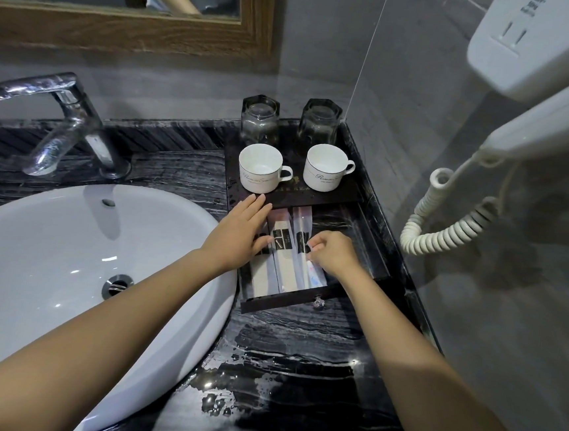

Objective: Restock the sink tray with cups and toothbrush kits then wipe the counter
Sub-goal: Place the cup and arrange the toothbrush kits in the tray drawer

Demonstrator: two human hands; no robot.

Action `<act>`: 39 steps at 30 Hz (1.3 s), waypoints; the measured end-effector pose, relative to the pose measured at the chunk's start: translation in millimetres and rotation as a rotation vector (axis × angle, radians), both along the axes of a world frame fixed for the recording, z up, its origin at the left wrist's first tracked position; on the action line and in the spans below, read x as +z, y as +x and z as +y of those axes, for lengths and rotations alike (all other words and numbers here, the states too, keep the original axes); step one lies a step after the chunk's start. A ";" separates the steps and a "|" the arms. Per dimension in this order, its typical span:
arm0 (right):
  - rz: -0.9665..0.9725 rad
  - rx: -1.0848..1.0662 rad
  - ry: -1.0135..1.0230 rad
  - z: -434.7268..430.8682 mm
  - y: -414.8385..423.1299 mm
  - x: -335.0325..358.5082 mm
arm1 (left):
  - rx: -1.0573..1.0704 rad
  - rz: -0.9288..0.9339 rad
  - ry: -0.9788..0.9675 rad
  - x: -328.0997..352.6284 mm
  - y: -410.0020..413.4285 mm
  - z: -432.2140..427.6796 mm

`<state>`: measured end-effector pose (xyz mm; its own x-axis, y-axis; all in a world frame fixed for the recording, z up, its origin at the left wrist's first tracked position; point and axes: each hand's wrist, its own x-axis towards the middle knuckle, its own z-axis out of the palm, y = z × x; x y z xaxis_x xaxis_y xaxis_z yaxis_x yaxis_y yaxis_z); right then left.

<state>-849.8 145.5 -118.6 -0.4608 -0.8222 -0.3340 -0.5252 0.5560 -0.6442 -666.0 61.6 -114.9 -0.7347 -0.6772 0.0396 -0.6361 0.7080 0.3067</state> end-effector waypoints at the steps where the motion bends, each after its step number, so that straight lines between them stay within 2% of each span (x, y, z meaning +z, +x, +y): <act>1: -0.001 0.004 0.000 0.1 -0.3 -0.4 | 0.001 0.001 -0.001 0.0 -0.1 0.1; 9: 0.000 -0.029 0.005 0.5 -3.8 -5.6 | -0.002 0.006 -0.012 -0.5 0.0 0.2; 11: 0.101 -0.055 0.021 1.5 -2.6 -4.8 | -0.004 0.002 -0.019 -1.0 0.3 -0.4; 15: 0.457 0.042 0.023 3.0 5.0 -4.4 | -0.004 0.005 -0.023 -2.1 0.1 -0.4; 18: 0.525 0.243 -0.090 -1.0 10.6 -6.3 | -0.003 0.009 -0.027 -2.2 0.1 0.3; 21: 0.498 0.429 0.017 -6.1 8.6 -7.7 | -0.006 0.011 -0.032 -1.7 0.3 -0.2; 24: 0.440 0.498 0.100 -7.9 2.3 -10.1 | -0.014 0.008 -0.035 -1.3 0.7 -0.5; 39: 0.334 0.624 0.029 -1.7 -10.2 -11.8 | -0.005 -0.014 -0.042 -2.8 0.3 0.2</act>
